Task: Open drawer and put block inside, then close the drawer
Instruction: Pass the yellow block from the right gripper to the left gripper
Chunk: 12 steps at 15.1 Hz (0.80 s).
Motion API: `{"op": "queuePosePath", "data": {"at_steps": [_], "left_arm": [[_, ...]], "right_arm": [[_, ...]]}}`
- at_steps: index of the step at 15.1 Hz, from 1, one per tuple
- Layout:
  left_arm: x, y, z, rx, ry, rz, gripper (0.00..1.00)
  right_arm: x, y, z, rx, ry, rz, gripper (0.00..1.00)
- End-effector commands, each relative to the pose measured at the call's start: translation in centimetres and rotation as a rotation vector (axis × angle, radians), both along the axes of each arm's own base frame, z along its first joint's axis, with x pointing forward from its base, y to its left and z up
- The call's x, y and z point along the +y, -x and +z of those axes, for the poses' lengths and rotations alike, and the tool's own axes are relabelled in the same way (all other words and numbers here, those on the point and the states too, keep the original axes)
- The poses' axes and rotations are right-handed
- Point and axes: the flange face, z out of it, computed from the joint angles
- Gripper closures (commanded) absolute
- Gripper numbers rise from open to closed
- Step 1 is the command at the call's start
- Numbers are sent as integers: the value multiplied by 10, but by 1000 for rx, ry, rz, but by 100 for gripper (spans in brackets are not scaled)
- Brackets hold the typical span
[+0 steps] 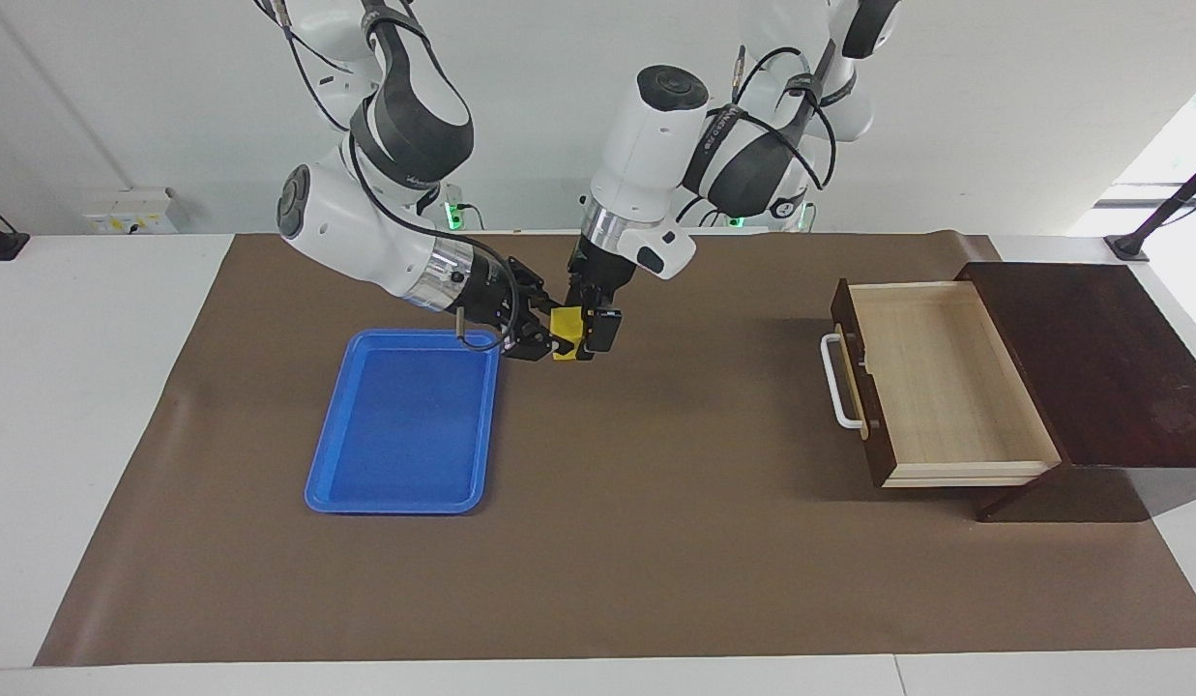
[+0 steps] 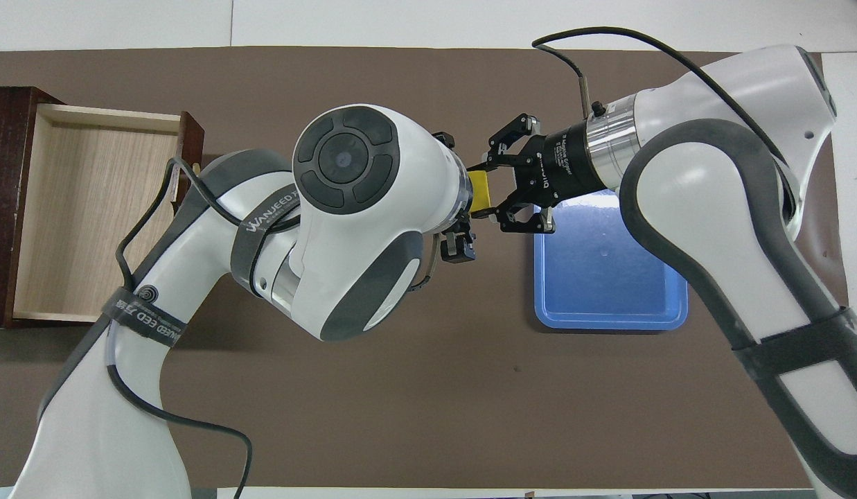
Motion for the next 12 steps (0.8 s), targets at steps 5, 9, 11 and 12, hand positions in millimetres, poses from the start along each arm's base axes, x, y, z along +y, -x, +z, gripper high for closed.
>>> {"op": "queuePosePath", "data": {"at_steps": [5, 9, 11, 12], "left_arm": [[10, -1, 2, -13, 9, 14, 100], [32, -13, 14, -23, -1, 33, 100], [58, -19, 28, -22, -28, 17, 100], [79, -26, 36, -27, -46, -12, 100]], "right_arm": [[-1, 3, 3, 11, -20, -36, 100], [-7, -1, 4, 45, -15, -84, 1], [-9, -3, 6, 45, -15, -92, 0], [-9, -3, 7, 43, -16, -92, 0]]}}
